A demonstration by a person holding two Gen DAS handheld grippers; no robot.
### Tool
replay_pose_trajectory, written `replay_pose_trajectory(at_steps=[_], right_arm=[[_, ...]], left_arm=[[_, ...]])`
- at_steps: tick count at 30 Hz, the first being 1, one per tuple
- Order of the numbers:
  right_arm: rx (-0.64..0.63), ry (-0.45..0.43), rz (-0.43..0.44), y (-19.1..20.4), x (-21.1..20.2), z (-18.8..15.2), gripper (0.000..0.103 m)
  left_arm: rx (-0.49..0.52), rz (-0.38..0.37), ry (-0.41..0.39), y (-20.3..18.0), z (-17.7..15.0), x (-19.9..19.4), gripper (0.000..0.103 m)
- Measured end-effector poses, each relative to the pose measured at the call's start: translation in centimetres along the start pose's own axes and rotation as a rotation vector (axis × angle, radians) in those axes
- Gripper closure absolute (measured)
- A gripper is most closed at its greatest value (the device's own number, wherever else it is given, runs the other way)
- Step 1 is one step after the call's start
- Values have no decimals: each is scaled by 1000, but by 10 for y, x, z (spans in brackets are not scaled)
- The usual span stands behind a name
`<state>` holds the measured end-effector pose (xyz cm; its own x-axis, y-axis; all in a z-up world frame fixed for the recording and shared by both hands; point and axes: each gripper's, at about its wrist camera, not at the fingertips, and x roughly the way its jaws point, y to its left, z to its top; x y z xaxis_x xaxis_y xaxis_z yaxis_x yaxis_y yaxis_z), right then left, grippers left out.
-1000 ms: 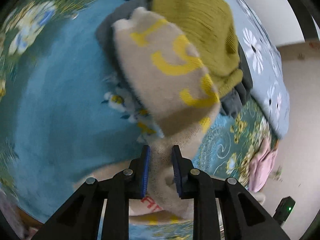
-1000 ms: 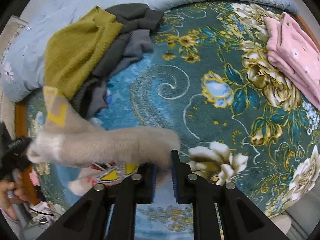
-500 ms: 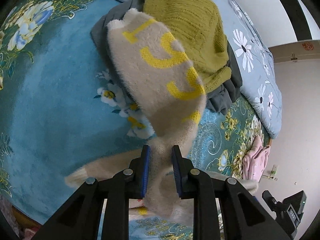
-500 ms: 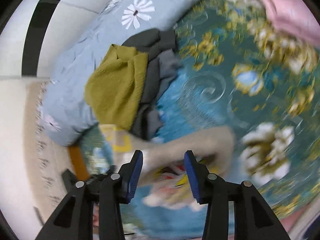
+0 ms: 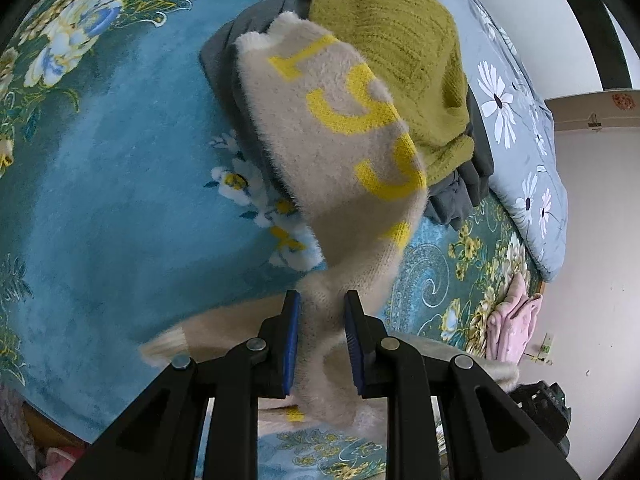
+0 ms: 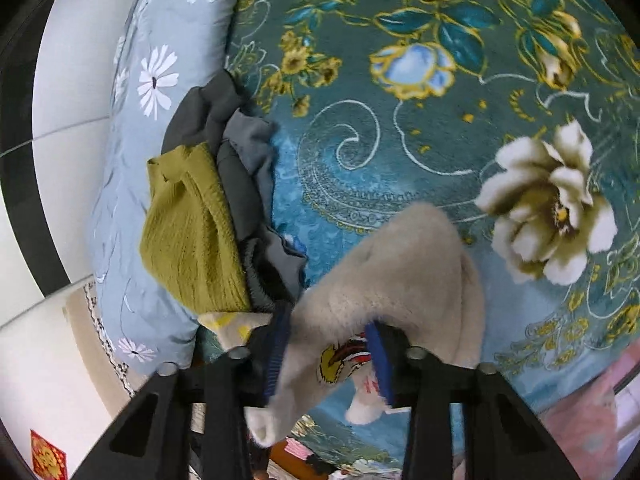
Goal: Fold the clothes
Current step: 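Grasp the beige sweater hem with the right gripper while the left gripper holds the sleeve, then hold the beige sweater with both grippers and lift it clear of the pile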
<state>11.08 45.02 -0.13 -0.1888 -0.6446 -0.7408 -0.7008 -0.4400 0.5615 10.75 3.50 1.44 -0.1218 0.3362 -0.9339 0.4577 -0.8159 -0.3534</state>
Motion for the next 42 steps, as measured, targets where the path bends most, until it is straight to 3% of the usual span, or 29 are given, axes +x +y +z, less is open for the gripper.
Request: replay_pose_trajectory(at_steps=[5, 7, 12, 15, 19, 20, 21, 22, 27, 31, 32, 33, 35, 36, 39, 42], right_arm=[[-131, -43, 10, 15, -26, -6, 80], [-190, -63, 32, 26, -37, -10, 81], [-321, -91, 88, 54, -62, -26, 83], [-369, -94, 74, 58, -69, -34, 83], [-359, -82, 70, 51, -68, -33, 83], [-353, -74, 73, 48, -69, -32, 83], [-348, -66, 76, 46, -69, -32, 83], [-339, -61, 79, 42, -69, -32, 83], [-318, -51, 63, 31, -72, -32, 82], [-343, -45, 38, 32, -78, -32, 80], [-358, -44, 43, 34, -82, -32, 80], [-373, -43, 49, 35, -86, -33, 80], [-417, -59, 44, 40, -95, -34, 77], [-445, -73, 35, 43, -101, -35, 70], [-562, -124, -90, 53, -106, -33, 49], [-659, -140, -233, 62, -86, -26, 47]], left_arm=[[-58, -57, -34, 9, -10, -23, 88], [-65, -90, -76, 7, -12, -42, 103], [27, -171, -272, -10, -4, -117, 103], [72, -179, -284, -15, 0, -135, 103], [101, -121, -189, -11, 1, -111, 101], [102, -99, -152, -9, 2, -99, 90], [98, -83, -131, -7, 2, -87, 72], [95, -67, -109, -5, 3, -75, 66], [81, -3, 11, 1, 4, -15, 54], [172, 66, 98, -15, -1, 23, 54], [184, 91, 121, -18, -3, 32, 59], [188, 109, 140, -20, -4, 39, 73], [149, 99, 162, -18, -5, 47, 83], [136, 97, 168, -18, -6, 50, 83], [146, 98, 173, -19, -11, 54, 83], [135, 92, 180, -15, -11, 55, 83]])
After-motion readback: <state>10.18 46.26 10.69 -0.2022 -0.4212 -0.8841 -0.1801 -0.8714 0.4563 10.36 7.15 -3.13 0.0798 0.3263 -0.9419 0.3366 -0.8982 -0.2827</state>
